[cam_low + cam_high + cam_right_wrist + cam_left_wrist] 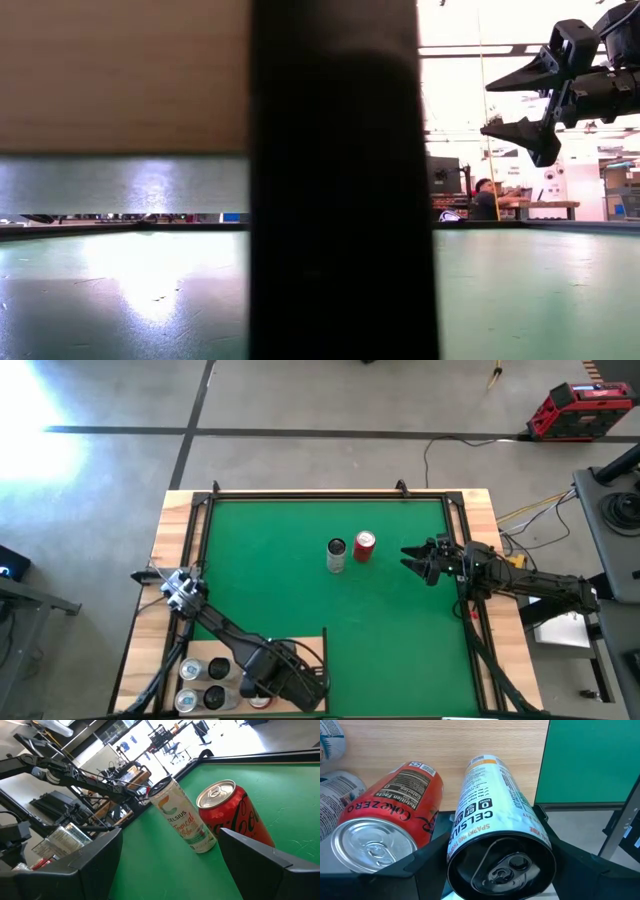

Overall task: Place canned beverage on shelf
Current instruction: Put the bottom white and yellow soda can on the shelf

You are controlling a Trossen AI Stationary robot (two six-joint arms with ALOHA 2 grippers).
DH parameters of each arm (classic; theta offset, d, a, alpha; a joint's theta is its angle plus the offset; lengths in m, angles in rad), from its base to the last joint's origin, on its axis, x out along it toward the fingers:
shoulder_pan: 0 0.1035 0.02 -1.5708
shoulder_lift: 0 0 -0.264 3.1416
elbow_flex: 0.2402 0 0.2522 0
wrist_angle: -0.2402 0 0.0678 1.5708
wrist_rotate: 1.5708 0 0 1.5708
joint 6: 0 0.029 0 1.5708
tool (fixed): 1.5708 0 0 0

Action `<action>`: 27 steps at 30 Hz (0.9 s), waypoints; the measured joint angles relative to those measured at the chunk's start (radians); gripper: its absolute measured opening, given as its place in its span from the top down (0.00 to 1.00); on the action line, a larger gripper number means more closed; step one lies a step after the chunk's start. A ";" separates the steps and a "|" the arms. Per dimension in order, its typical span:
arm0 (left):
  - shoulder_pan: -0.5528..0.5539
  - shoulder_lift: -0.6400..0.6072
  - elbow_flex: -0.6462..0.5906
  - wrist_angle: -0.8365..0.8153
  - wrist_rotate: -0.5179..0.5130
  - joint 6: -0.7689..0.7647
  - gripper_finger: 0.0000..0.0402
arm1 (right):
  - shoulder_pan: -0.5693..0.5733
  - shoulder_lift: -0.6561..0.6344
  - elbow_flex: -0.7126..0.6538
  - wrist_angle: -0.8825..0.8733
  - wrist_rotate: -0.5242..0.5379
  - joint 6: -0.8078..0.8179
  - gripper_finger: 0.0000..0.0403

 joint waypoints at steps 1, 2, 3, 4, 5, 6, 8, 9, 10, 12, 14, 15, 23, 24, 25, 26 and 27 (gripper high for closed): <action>-0.002 0.000 0.000 0.000 0.000 0.000 0.31 | 0.000 0.000 0.000 0.000 0.000 0.000 0.21; -0.003 0.000 0.000 0.001 0.000 0.000 0.31 | 0.000 0.000 0.000 0.000 0.000 0.000 0.21; -0.005 0.000 0.000 0.001 0.000 0.000 0.31 | 0.000 0.000 0.000 0.000 0.000 0.000 0.21; -0.007 0.000 0.000 0.001 0.000 0.000 0.31 | 0.000 0.000 0.000 0.000 0.000 0.000 0.21; -0.009 0.000 0.000 0.003 0.001 0.000 0.31 | 0.000 0.000 0.000 0.000 0.000 0.000 0.21; -0.010 0.000 0.000 0.005 0.002 0.000 0.31 | 0.000 0.000 0.000 0.000 0.000 0.000 0.21; -0.010 0.000 0.000 0.009 0.006 0.000 0.31 | 0.000 0.000 0.000 0.000 0.000 0.000 0.21; -0.010 0.000 0.000 0.011 0.011 0.000 0.31 | 0.000 0.000 0.000 0.000 0.000 0.000 0.21; -0.010 0.000 0.000 0.012 0.012 0.000 0.31 | 0.000 0.000 0.000 0.000 0.000 0.000 0.21; -0.010 0.000 0.000 0.015 0.015 0.000 0.31 | 0.000 0.000 0.000 0.000 0.000 0.000 0.21; -0.010 0.000 0.000 0.014 0.019 0.000 0.31 | 0.000 0.000 0.000 0.000 0.000 0.000 0.21; -0.010 0.000 0.000 0.014 0.019 0.000 0.31 | 0.000 0.000 0.000 0.000 0.000 0.000 0.21; -0.010 0.001 0.000 0.023 0.022 0.000 0.26 | 0.000 0.000 0.000 0.000 0.000 0.000 0.21; -0.010 0.001 0.000 0.023 0.023 0.000 0.25 | 0.000 0.000 0.000 0.000 0.000 0.000 0.21; -0.010 0.001 0.000 0.023 0.023 0.000 0.23 | 0.000 0.000 0.000 0.000 0.000 0.000 0.21; -0.010 0.001 0.000 0.023 0.023 0.000 0.22 | 0.000 0.000 0.000 0.000 0.000 0.000 0.21; -0.010 0.001 0.000 0.023 0.023 0.000 0.20 | 0.000 0.000 0.000 0.000 0.000 0.000 0.21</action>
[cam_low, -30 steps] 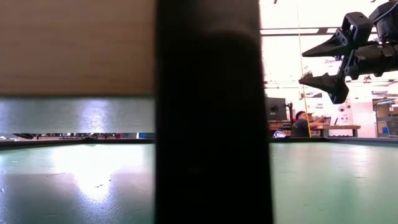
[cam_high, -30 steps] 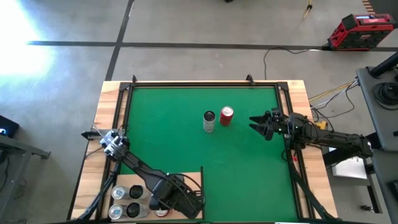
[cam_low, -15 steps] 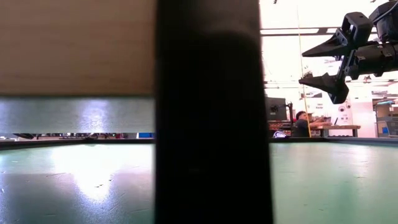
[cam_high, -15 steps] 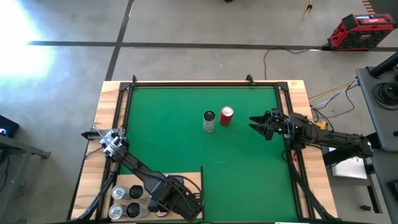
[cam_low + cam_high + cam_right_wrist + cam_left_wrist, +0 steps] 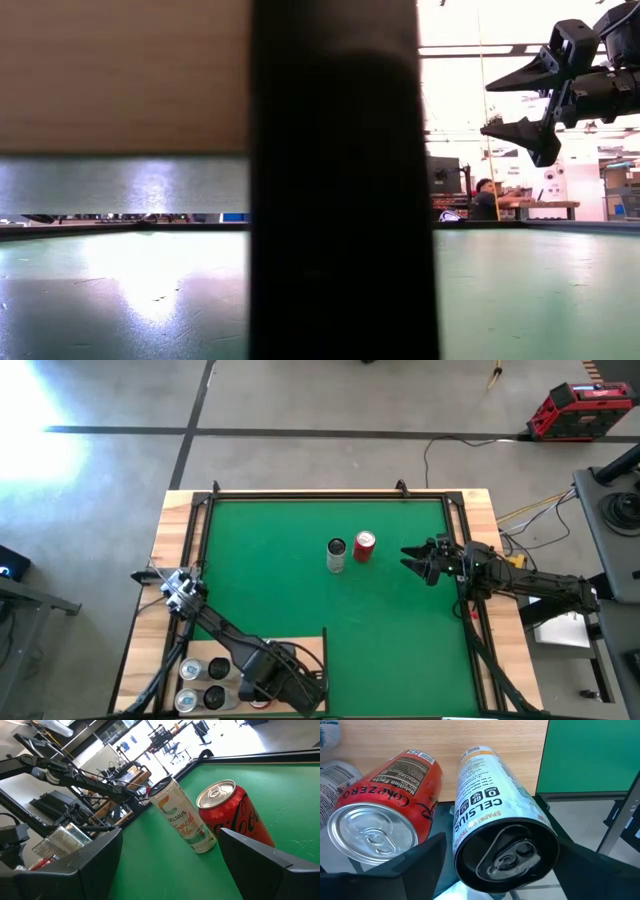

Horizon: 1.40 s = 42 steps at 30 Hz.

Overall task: Place canned beverage on shelf
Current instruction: Put the bottom white and yellow soda can on the shelf, then put the red soda can on the shelf align with other the red soda can

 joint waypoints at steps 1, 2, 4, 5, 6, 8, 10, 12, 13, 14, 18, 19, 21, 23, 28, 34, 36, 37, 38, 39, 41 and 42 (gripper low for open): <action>0.000 0.000 0.000 0.001 0.000 0.000 0.19 | 0.000 0.000 0.000 0.000 0.000 0.000 0.21; 0.000 0.000 0.000 0.001 0.000 0.000 0.18 | 0.000 0.000 0.000 0.000 0.000 0.000 0.21; 0.000 0.000 0.000 0.002 0.000 0.000 0.15 | 0.000 0.000 0.000 0.000 0.000 0.000 0.21; 0.000 0.000 0.000 0.002 0.000 0.000 0.14 | 0.000 0.000 0.000 0.000 0.000 0.000 0.21; 0.001 -0.002 0.000 0.003 0.002 0.000 0.14 | 0.000 0.000 0.000 0.000 0.000 0.000 0.21; 0.004 -0.006 0.000 0.006 0.003 0.000 0.12 | 0.000 0.000 0.000 0.000 0.000 0.000 0.21; 0.008 -0.015 0.000 0.005 0.003 0.000 0.12 | 0.000 0.000 0.000 0.000 0.000 0.000 0.21; 0.013 -0.024 0.000 0.001 0.003 0.000 0.12 | 0.000 0.000 0.000 0.000 0.000 0.000 0.21; 0.016 -0.030 0.000 0.001 0.004 0.000 0.12 | 0.000 0.000 0.000 0.000 0.000 0.000 0.21; 0.020 -0.034 0.000 -0.001 0.004 0.000 0.12 | 0.000 0.000 0.000 0.000 0.000 0.000 0.21; 0.039 -0.058 0.000 -0.025 0.003 0.005 0.12 | 0.000 0.000 0.000 0.000 0.000 0.000 0.21; 0.044 -0.067 0.000 -0.034 0.002 0.009 0.12 | 0.000 0.000 0.000 0.000 0.000 0.000 0.21; 0.058 -0.083 0.000 -0.060 -0.021 0.026 0.12 | 0.000 0.000 0.000 0.000 0.000 0.000 0.21; 0.077 -0.095 0.000 -0.085 -0.076 0.065 0.12 | 0.000 0.000 0.000 0.000 0.001 0.000 0.21; 0.166 -0.115 0.000 -0.118 -0.225 0.245 0.12 | 0.000 0.000 0.000 0.000 0.000 0.000 0.21; 0.345 -0.108 -0.002 -0.104 -0.249 0.552 0.13 | 0.000 0.000 0.000 0.000 0.000 0.000 0.21; 0.400 -0.095 -0.002 -0.094 -0.240 0.674 0.13 | 0.000 0.000 0.000 0.000 0.000 0.000 0.21; 0.424 -0.090 -0.003 -0.086 -0.238 0.739 0.13 | 0.000 0.000 0.000 0.000 0.000 0.000 0.21; 0.445 -0.084 -0.004 -0.074 -0.237 0.799 0.13 | 0.000 0.000 0.000 0.000 0.000 0.000 0.21; 0.465 -0.079 -0.004 -0.061 -0.234 0.860 0.13 | 0.000 0.000 0.000 0.000 0.000 0.000 0.21; 0.501 -0.070 -0.004 -0.026 -0.235 0.976 0.13 | 0.000 0.000 0.000 0.000 0.000 0.000 0.21; 0.518 -0.065 -0.004 0.000 -0.240 1.034 0.13 | 0.000 0.000 0.000 0.000 0.000 0.000 0.21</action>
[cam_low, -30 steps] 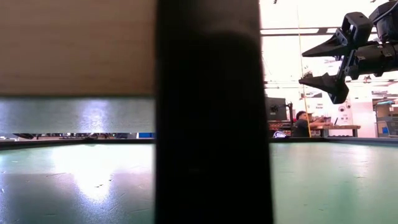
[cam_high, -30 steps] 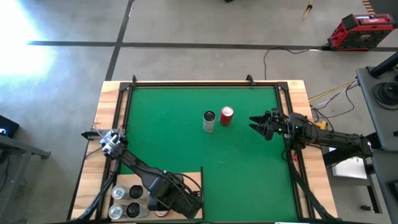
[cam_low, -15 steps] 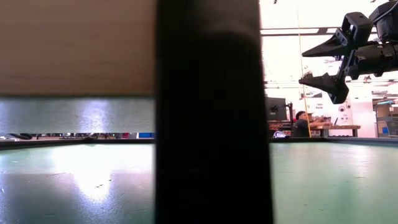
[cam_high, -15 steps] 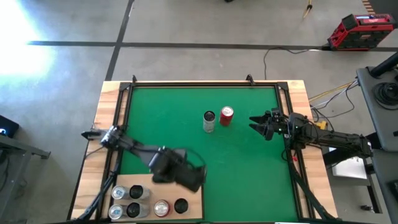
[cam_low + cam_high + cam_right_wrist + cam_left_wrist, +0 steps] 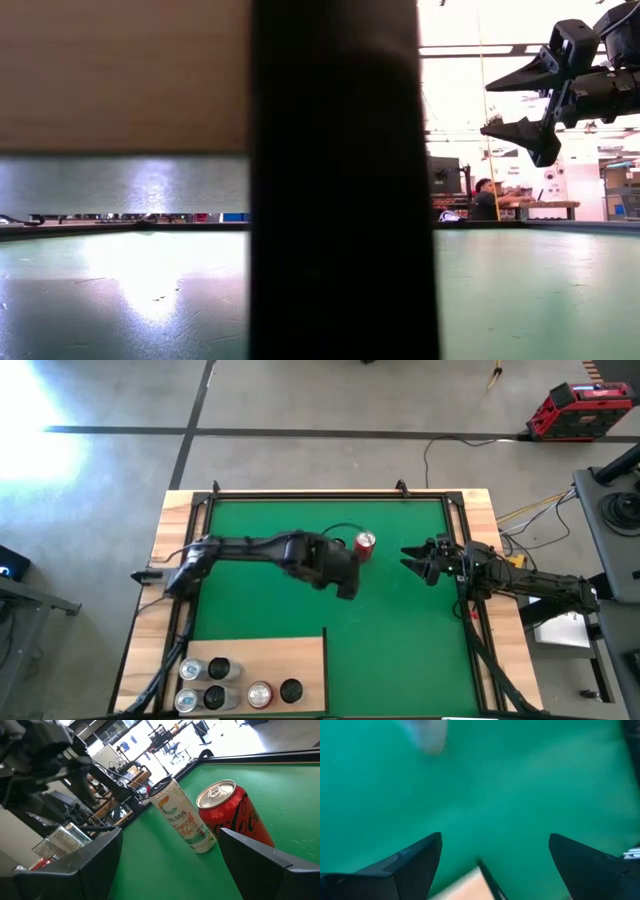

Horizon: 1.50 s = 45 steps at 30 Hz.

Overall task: Place canned beverage on shelf
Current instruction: Put the red soda can on the shelf align with other the red soda can

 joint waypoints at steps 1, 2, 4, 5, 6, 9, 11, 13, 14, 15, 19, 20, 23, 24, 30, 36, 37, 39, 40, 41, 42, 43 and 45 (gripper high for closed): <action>0.015 0.005 0.000 0.026 -0.013 0.065 0.13 | 0.000 0.000 0.000 0.000 0.000 0.000 0.21; 0.029 0.010 0.000 0.051 -0.027 0.128 0.13 | 0.000 0.000 0.000 0.000 0.000 0.000 0.21; 0.052 0.018 0.000 0.094 -0.058 0.245 0.13 | 0.000 0.000 0.000 0.000 0.000 0.000 0.21; 0.062 0.020 0.000 0.109 -0.072 0.291 0.13 | 0.000 0.000 0.000 0.000 0.000 0.000 0.21; 0.072 0.020 0.000 0.121 -0.076 0.332 0.13 | 0.000 0.000 0.000 0.000 0.000 0.000 0.21; 0.096 0.023 0.000 0.160 -0.104 0.464 0.13 | 0.000 0.000 0.000 0.000 0.000 0.000 0.21; 0.109 0.025 0.000 0.167 -0.128 0.553 0.13 | 0.000 0.000 0.000 0.000 0.000 0.000 0.21; 0.121 0.025 -0.002 0.175 -0.171 0.625 0.13 | 0.000 0.000 0.000 0.000 0.000 0.000 0.21; 0.126 0.025 -0.002 0.175 -0.195 0.659 0.13 | 0.000 0.000 0.000 0.000 0.000 0.000 0.21; 0.131 0.025 -0.003 0.175 -0.220 0.688 0.13 | 0.000 0.000 0.000 0.000 0.000 0.000 0.21; 0.162 0.025 -0.013 0.200 -0.251 0.766 0.13 | 0.000 0.000 0.000 0.000 0.000 0.000 0.21; 0.171 0.025 -0.016 0.214 -0.246 0.769 0.13 | 0.000 0.000 0.000 0.000 0.000 0.000 0.21; 0.194 0.025 -0.025 0.285 -0.214 0.778 0.13 | 0.000 0.000 0.000 0.000 0.000 0.000 0.21; 0.199 0.025 -0.025 0.318 -0.208 0.788 0.13 | 0.000 0.000 0.000 0.000 0.000 0.000 0.21; 0.206 0.025 -0.051 0.537 -0.143 0.894 0.13 | 0.000 0.000 0.000 0.000 0.000 0.000 0.21; 0.226 0.025 -0.131 0.648 -0.083 0.955 0.13 | 0.000 0.000 0.000 0.000 0.000 0.000 0.21; 0.234 0.025 -0.152 0.659 -0.073 0.956 0.13 | 0.000 0.000 0.000 0.000 0.000 0.000 0.21; 0.252 0.025 -0.190 0.685 -0.047 0.956 0.13 | 0.000 0.000 0.000 0.000 0.000 0.000 0.21; 0.262 0.025 -0.212 0.709 -0.029 0.955 0.13 | 0.000 0.000 0.000 0.000 0.000 0.000 0.21; 0.274 0.025 -0.235 0.746 -0.010 0.956 0.13 | 0.000 0.000 0.000 0.000 0.000 0.000 0.21; 0.286 0.025 -0.259 0.788 0.012 0.959 0.13 | 0.000 0.000 0.000 0.000 0.000 0.000 0.21; 0.297 0.025 -0.280 0.823 0.031 0.966 0.13 | 0.000 0.000 0.000 0.000 0.000 0.000 0.21; 0.316 0.025 -0.313 0.879 0.060 0.981 0.13 | 0.000 0.000 0.000 0.000 0.000 0.000 0.21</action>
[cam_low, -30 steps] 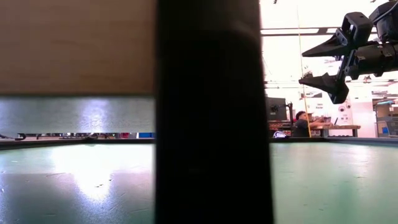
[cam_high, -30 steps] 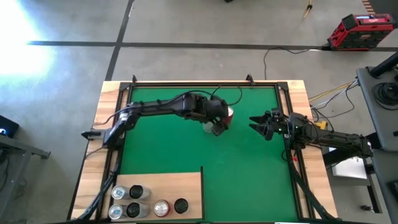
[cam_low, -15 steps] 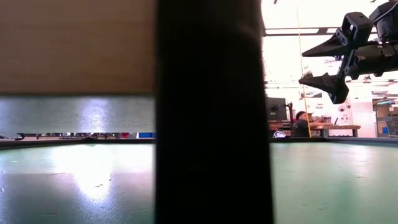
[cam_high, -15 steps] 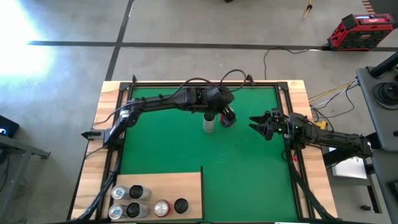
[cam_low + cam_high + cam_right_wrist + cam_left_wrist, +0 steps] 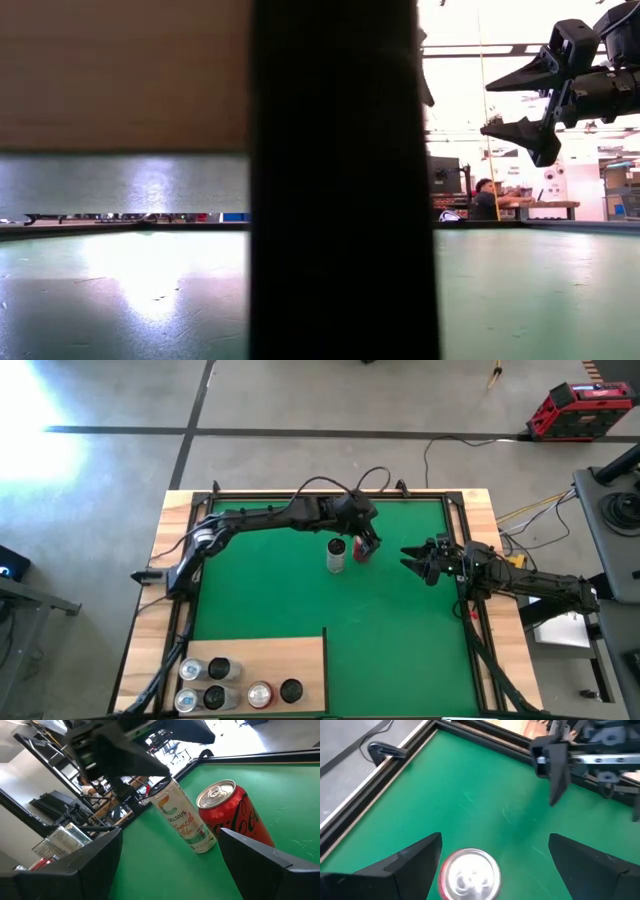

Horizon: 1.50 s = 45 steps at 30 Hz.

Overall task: Place canned beverage on shelf
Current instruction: Put the red soda can on the shelf align with other the red soda can

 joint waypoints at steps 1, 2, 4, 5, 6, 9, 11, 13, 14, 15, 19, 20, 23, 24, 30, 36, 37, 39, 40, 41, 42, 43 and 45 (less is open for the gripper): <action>0.007 0.000 -0.006 0.006 0.006 0.002 0.13 | 0.000 0.000 0.000 0.000 0.000 0.000 0.21; 0.013 0.000 -0.006 0.012 0.007 0.002 0.13 | 0.000 0.000 0.000 0.000 0.000 0.000 0.21; 0.020 0.000 -0.006 0.019 0.007 0.002 0.13 | 0.000 0.000 0.000 0.000 0.000 0.000 0.21; 0.024 0.000 -0.008 0.022 0.008 0.002 0.13 | 0.000 0.000 0.000 0.000 0.000 0.000 0.21; 0.025 0.004 -0.013 0.029 0.007 0.006 0.13 | 0.000 0.000 0.000 0.000 0.000 0.000 0.21; 0.026 0.032 -0.011 0.028 0.001 0.024 0.13 | 0.000 0.000 0.000 0.000 0.000 0.000 0.21; 0.024 0.059 -0.006 0.042 -0.017 0.028 0.13 | 0.000 0.000 0.000 0.000 0.000 0.000 0.21; 0.017 0.088 0.002 0.067 -0.038 0.030 0.13 | 0.000 0.000 0.000 0.000 0.000 0.000 0.21; 0.012 0.107 0.011 0.071 -0.054 0.036 0.13 | 0.000 0.000 0.000 0.000 0.000 0.000 0.21; 0.007 0.124 0.024 0.074 -0.073 0.045 0.13 | 0.000 0.000 0.000 0.000 0.000 0.000 0.21; -0.014 0.187 0.080 0.072 -0.180 0.062 0.13 | 0.000 0.000 0.000 0.000 0.000 0.000 0.21; -0.017 0.198 0.099 0.071 -0.204 0.064 0.13 | 0.000 0.000 0.000 0.000 0.000 0.000 0.21; -0.022 0.226 0.158 0.037 -0.258 0.047 0.13 | 0.000 0.000 0.000 0.000 0.000 0.000 0.21; -0.022 0.233 0.175 0.008 -0.268 0.030 0.13 | 0.000 0.000 0.000 0.000 0.000 0.000 0.21; -0.020 0.267 0.255 -0.195 -0.312 -0.069 0.13 | 0.000 0.000 0.000 0.000 0.000 0.000 0.21; -0.021 0.267 0.292 -0.315 -0.314 -0.109 0.13 | 0.000 0.000 0.000 0.000 0.000 0.000 0.21; -0.022 0.267 0.292 -0.324 -0.314 -0.114 0.13 | 0.000 0.000 0.000 0.000 0.000 0.000 0.21; -0.022 0.267 0.292 -0.347 -0.304 -0.126 0.13 | 0.000 0.000 0.000 0.000 0.000 0.000 0.21; -0.022 0.267 0.292 -0.355 -0.294 -0.133 0.13 | 0.000 0.000 0.000 0.000 0.000 0.000 0.21; -0.022 0.267 0.292 -0.361 -0.283 -0.137 0.13 | 0.000 0.000 0.000 0.000 0.000 0.000 0.21; -0.022 0.267 0.292 -0.366 -0.275 -0.142 0.13 | 0.000 0.000 0.000 0.000 0.000 0.000 0.21; -0.022 0.267 0.292 -0.372 -0.272 -0.146 0.13 | 0.000 0.000 0.000 0.000 0.000 0.000 0.21; -0.023 0.267 0.292 -0.378 -0.271 -0.174 0.13 | 0.000 0.000 0.000 0.000 0.000 0.000 0.21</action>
